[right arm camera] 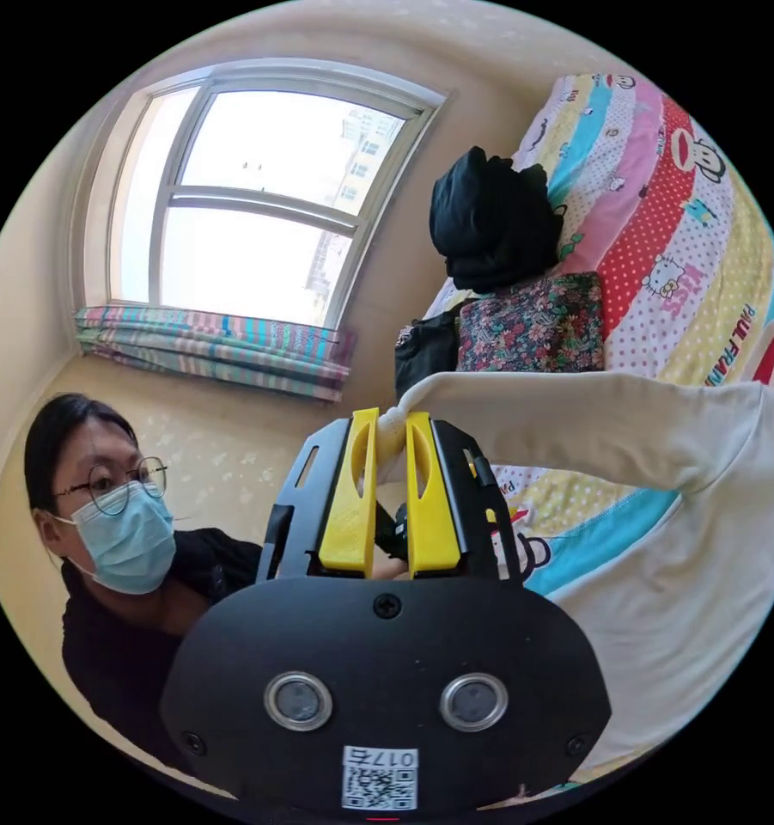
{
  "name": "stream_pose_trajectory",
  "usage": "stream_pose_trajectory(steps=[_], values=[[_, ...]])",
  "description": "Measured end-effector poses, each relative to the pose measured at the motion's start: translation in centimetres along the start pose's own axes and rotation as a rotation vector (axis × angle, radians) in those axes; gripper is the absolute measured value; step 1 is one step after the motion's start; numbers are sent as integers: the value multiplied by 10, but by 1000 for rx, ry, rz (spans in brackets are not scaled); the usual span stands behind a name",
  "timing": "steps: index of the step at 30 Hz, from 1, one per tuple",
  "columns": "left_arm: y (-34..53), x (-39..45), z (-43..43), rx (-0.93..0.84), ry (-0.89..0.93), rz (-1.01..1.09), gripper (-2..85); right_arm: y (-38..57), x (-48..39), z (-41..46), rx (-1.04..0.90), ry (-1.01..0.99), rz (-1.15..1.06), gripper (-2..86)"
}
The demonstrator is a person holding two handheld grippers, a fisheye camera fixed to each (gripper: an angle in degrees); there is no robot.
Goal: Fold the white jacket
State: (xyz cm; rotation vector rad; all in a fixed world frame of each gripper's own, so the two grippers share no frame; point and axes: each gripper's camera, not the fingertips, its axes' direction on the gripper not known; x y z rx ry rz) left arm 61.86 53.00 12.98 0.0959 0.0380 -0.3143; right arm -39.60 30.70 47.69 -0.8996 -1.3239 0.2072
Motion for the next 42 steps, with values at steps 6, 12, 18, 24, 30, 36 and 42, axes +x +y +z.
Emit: stream_pose_trajectory(steps=[6,12,18,24,30,36,42], values=[[-59,70,64,-72,25,69,186,16,35,-133,-108,-32,-74,60],[-87,106,122,-202,4,132,185,95,198,-235,-94,90,43,52],[-87,92,182,-486,-110,128,179,185,405,-255,141,224,339,38],[-117,91,190,-538,-81,237,86,200,449,-251,252,226,316,35],[-139,75,173,-519,-57,112,47,185,452,-238,147,454,370,53],[-181,26,134,-390,16,12,87,168,443,-251,193,519,383,115],[-231,2,149,-403,4,254,98,75,364,-195,13,550,112,137]])
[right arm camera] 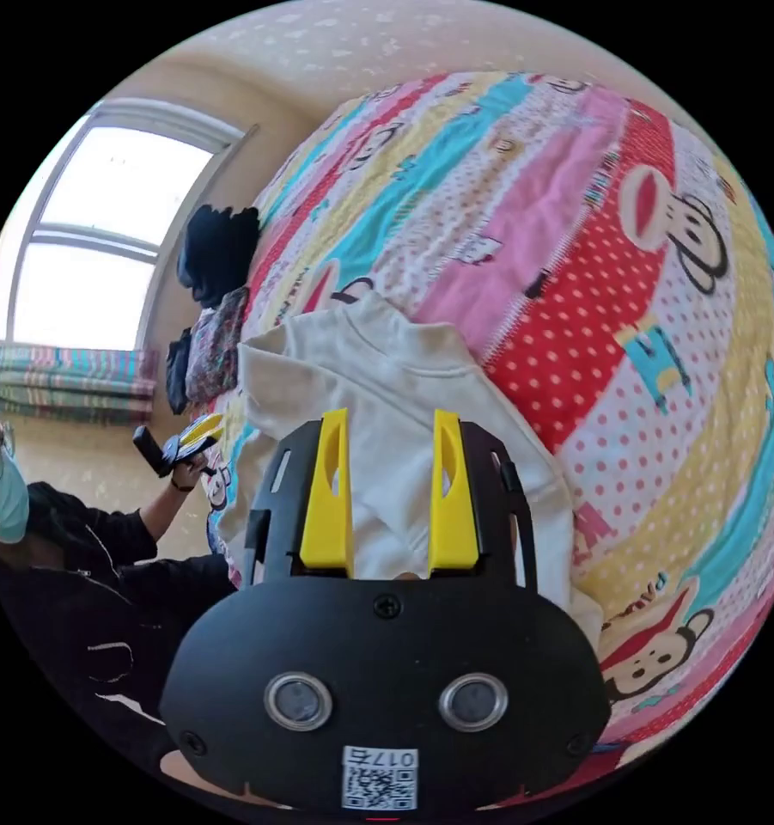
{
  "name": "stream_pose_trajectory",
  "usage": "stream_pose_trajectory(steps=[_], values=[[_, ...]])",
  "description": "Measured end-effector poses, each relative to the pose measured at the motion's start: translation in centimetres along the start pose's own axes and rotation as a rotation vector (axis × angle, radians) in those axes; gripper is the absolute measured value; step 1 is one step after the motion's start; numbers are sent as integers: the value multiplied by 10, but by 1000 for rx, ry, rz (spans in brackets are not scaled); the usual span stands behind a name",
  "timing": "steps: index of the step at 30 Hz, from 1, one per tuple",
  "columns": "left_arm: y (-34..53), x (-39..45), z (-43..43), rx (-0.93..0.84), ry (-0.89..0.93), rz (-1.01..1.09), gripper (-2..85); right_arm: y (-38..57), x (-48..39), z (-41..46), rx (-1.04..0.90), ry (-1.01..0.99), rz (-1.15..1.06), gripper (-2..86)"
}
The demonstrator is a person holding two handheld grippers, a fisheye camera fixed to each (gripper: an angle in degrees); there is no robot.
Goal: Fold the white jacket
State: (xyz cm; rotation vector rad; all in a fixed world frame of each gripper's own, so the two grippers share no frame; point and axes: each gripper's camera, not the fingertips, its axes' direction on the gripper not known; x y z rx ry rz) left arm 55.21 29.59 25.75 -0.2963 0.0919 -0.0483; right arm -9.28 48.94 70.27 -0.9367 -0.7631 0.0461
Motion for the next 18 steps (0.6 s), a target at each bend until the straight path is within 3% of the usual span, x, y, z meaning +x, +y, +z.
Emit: stream_pose_trajectory(steps=[4,8,10,18], values=[[-39,-6,30,-48,28,213,109,-79,-116,66,-157,-81,-273,143],[-69,-15,51,-79,72,280,113,-130,-191,138,-234,63,-398,142],[-71,-19,56,-95,66,274,111,-143,-204,165,-240,141,-392,137],[-79,-23,56,-115,59,258,50,-145,-205,191,-270,117,-239,36]])
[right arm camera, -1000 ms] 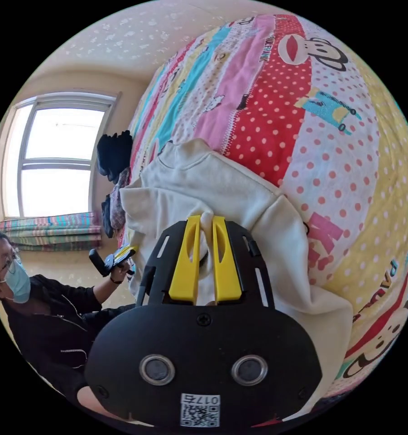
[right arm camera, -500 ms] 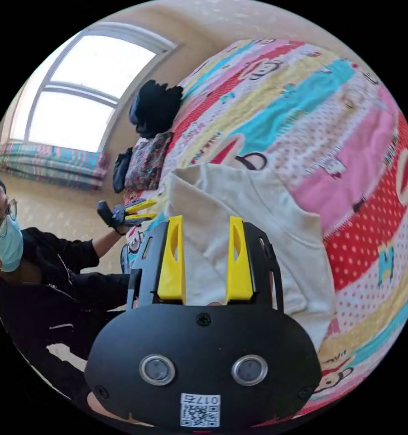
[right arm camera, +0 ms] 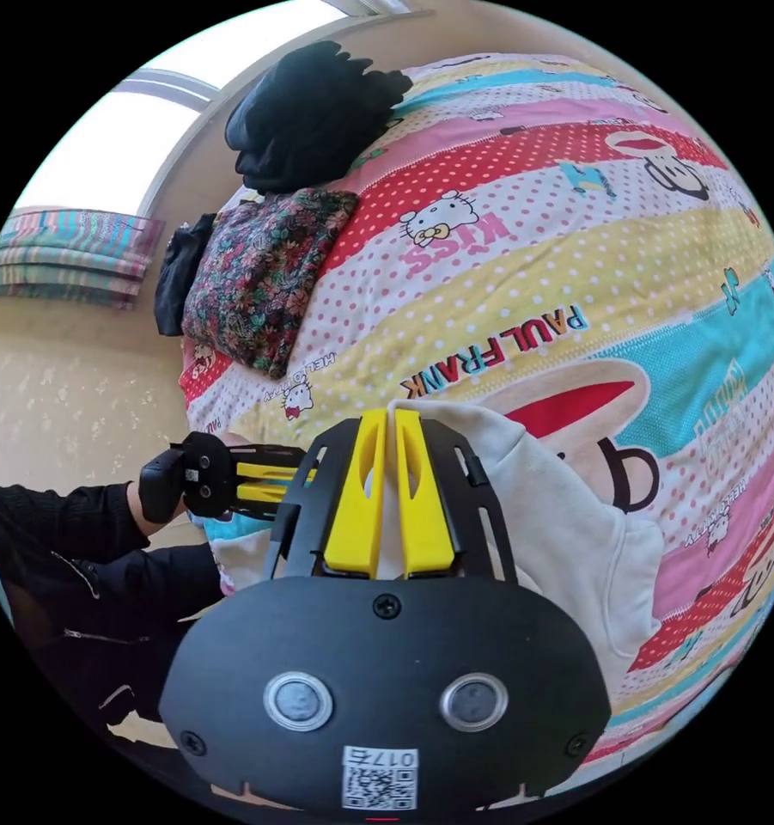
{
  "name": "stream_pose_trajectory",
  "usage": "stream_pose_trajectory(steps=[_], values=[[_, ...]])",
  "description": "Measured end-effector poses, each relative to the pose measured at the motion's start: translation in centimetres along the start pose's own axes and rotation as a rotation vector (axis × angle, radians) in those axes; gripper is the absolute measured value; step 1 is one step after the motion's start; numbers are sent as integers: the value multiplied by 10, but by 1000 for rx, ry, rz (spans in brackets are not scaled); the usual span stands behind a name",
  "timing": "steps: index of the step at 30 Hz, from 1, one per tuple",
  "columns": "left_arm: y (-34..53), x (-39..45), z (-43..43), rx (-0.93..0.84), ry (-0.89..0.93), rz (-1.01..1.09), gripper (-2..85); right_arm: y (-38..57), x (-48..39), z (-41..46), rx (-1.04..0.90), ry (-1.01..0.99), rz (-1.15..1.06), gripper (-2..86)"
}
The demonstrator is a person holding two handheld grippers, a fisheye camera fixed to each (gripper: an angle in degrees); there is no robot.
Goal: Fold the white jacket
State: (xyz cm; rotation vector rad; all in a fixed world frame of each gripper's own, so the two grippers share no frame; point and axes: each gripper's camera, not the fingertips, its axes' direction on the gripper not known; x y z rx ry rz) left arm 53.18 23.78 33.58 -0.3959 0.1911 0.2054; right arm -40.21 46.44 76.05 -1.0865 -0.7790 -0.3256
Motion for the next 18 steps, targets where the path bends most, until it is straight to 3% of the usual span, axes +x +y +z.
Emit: stream_pose_trajectory(steps=[8,12,16,18], values=[[31,-29,-36,69,37,-311,17,35,29,12,239,55,232,19],[31,-27,-32,20,-26,-364,26,58,29,41,311,80,182,25],[33,-36,-39,9,16,-408,37,96,32,32,348,-109,109,55],[47,-48,-55,0,17,-475,37,124,28,17,353,-94,115,85]])
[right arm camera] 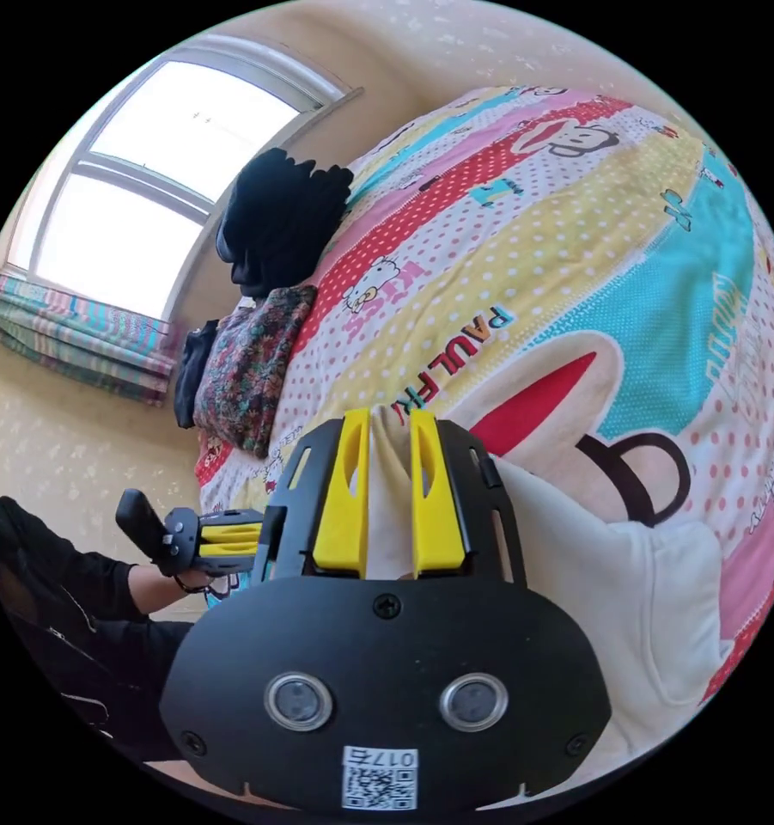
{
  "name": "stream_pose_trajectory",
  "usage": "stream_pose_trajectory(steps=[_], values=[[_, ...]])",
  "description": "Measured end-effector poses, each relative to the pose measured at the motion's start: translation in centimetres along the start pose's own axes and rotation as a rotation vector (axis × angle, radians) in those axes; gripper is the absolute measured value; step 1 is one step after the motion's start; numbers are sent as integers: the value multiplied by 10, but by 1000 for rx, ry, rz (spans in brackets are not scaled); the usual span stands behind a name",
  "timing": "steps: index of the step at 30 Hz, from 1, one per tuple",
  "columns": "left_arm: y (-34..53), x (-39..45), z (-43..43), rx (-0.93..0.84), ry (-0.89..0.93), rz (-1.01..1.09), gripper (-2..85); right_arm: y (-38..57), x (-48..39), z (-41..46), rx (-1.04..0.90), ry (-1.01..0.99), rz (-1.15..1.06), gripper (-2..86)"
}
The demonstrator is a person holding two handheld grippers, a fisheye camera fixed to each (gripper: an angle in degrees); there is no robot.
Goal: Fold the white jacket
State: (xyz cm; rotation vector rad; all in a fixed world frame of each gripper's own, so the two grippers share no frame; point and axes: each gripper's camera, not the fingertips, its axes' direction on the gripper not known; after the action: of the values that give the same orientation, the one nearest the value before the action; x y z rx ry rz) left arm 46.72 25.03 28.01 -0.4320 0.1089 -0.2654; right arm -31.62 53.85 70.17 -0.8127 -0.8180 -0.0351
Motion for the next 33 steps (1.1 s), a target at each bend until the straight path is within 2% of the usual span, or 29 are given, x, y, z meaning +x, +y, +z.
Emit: stream_pose_trajectory(steps=[4,7,10,11,13,14,16,19,21,25,29,33], values=[[17,-17,-46,89,144,-49,48,79,-19,-71,73,121,-45,117],[29,-4,-75,142,271,17,53,157,-33,-114,174,258,-1,111],[38,29,-74,81,363,145,43,236,-31,-127,258,472,105,92],[42,43,-64,4,408,189,16,261,-21,-123,266,539,167,84],[50,58,-47,-131,288,191,-2,288,7,-108,188,616,240,80],[58,67,-40,-197,121,212,-6,302,27,-93,104,636,246,80],[67,76,-51,-133,57,244,-8,323,38,-93,152,562,210,79],[63,89,-72,-141,9,212,-9,347,31,-112,156,516,243,81],[53,93,-97,-118,23,160,-7,380,13,-130,251,526,231,81],[22,108,-132,-29,108,151,11,488,10,-174,415,430,387,82],[-36,159,-128,16,192,306,74,603,24,-198,473,398,516,86],[-109,237,-108,74,301,451,84,695,34,-214,539,391,652,92]])
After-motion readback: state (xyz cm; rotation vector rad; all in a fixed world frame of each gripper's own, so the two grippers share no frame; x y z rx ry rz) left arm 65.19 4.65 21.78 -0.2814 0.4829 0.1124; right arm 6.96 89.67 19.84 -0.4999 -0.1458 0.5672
